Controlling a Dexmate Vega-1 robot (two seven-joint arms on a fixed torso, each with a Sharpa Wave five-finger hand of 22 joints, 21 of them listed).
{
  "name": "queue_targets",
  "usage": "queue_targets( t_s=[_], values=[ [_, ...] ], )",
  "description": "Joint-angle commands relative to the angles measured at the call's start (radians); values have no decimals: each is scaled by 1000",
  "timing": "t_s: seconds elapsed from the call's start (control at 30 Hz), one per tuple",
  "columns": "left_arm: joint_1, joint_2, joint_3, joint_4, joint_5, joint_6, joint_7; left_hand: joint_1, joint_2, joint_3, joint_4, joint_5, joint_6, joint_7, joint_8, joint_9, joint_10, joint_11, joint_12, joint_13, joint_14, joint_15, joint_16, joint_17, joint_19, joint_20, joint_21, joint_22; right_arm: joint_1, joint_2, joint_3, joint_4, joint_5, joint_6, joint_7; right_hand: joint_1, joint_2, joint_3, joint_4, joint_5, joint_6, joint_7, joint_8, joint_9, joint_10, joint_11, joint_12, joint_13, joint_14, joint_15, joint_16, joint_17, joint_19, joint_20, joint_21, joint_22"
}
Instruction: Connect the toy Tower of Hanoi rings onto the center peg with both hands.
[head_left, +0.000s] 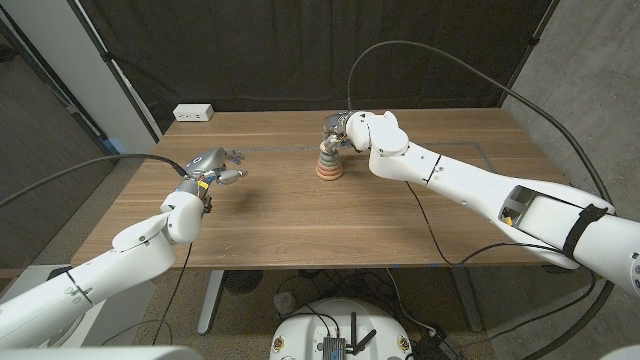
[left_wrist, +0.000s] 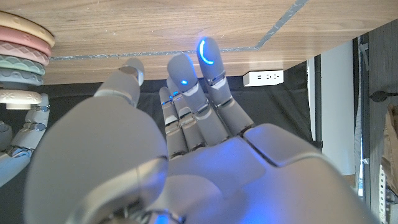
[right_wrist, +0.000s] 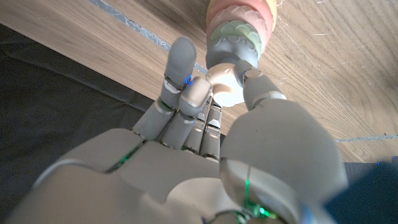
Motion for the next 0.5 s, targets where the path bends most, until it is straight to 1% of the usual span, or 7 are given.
queue_targets(
  t_s=[0.03,0.43,0.5],
  values=[
    [-1,-2,0,5,-6,-5,2,5,-6,8,-3,-3,3,4,-3,5,9,-2,-3,2,10,0,8,3,8,-108,8,2,13,4,-15,24,24,-2,-7,9,16,21,13,6,34,-27,4,4,69,-54,7,4,4,0,8,2,4,-4,-2,2],
    [-16,-4,15,14,-4,-8,-8,4,-6,9,-4,-3,3,7,-3,5,10,-2,-2,0,2,0,1,-4,8,-108,7,2,20,5,-28,44,43,-8,-10,7,16,21,13,7,35,-28,3,5,68,-57,6,4,2,0,9,1,4,-4,0,4],
    [-16,-4,15,13,-5,-7,-8,4,-6,9,-3,-4,3,6,-3,5,9,2,-2,1,5,0,5,0,8,-108,7,2,22,6,-31,47,45,-10,-11,7,16,21,13,7,35,-28,3,5,68,-57,6,5,2,0,9,1,3,-4,-1,3]
  ],
)
